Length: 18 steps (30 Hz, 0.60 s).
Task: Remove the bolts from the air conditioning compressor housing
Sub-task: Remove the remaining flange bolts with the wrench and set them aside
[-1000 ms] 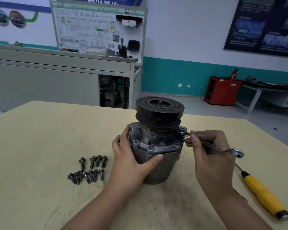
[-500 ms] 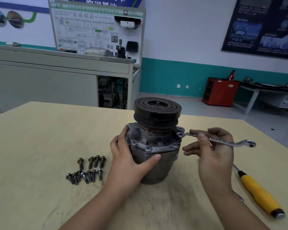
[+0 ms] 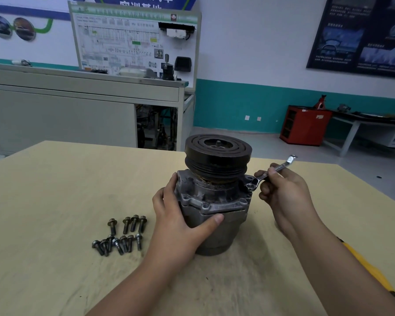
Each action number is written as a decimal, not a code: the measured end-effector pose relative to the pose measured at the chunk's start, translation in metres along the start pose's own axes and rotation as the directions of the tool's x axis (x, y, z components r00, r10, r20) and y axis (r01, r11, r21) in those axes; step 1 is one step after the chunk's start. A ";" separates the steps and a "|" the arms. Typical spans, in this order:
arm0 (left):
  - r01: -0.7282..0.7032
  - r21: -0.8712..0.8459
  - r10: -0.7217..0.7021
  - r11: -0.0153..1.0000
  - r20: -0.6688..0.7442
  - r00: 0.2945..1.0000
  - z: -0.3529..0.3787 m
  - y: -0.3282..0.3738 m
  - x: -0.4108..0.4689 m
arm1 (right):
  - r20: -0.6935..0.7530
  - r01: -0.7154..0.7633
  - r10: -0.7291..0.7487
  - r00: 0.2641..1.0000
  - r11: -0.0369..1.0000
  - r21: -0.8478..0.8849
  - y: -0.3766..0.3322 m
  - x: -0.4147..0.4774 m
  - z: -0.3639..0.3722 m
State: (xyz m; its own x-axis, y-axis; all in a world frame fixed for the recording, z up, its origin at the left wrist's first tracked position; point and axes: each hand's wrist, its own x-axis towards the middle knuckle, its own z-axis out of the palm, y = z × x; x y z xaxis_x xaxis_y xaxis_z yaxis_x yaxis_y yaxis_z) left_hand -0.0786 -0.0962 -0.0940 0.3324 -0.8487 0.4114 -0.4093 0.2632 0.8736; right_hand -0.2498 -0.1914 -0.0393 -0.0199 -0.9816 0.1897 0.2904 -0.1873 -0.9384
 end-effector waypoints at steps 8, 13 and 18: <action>0.003 0.019 -0.003 1.000 -0.006 1.000 0.000 0.000 0.000 | 0.047 -0.081 0.087 0.995 0.989 -0.128 -0.005 0.013 0.011; 0.005 0.018 -0.005 1.000 -0.004 1.000 0.000 0.001 0.000 | 0.035 -0.106 0.116 0.993 0.970 -0.217 -0.011 0.019 0.013; -0.004 0.013 0.004 1.000 0.001 1.000 0.000 0.001 -0.001 | -0.020 -0.085 0.086 0.996 0.995 0.046 -0.011 0.013 0.016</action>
State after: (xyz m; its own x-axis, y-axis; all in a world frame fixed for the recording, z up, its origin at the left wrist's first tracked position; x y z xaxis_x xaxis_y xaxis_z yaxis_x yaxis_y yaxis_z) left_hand -0.0791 -0.0952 -0.0931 0.3301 -0.8480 0.4146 -0.4219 0.2603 0.8685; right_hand -0.2382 -0.2020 -0.0219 -0.0134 -0.9947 0.1023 0.3342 -0.1008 -0.9371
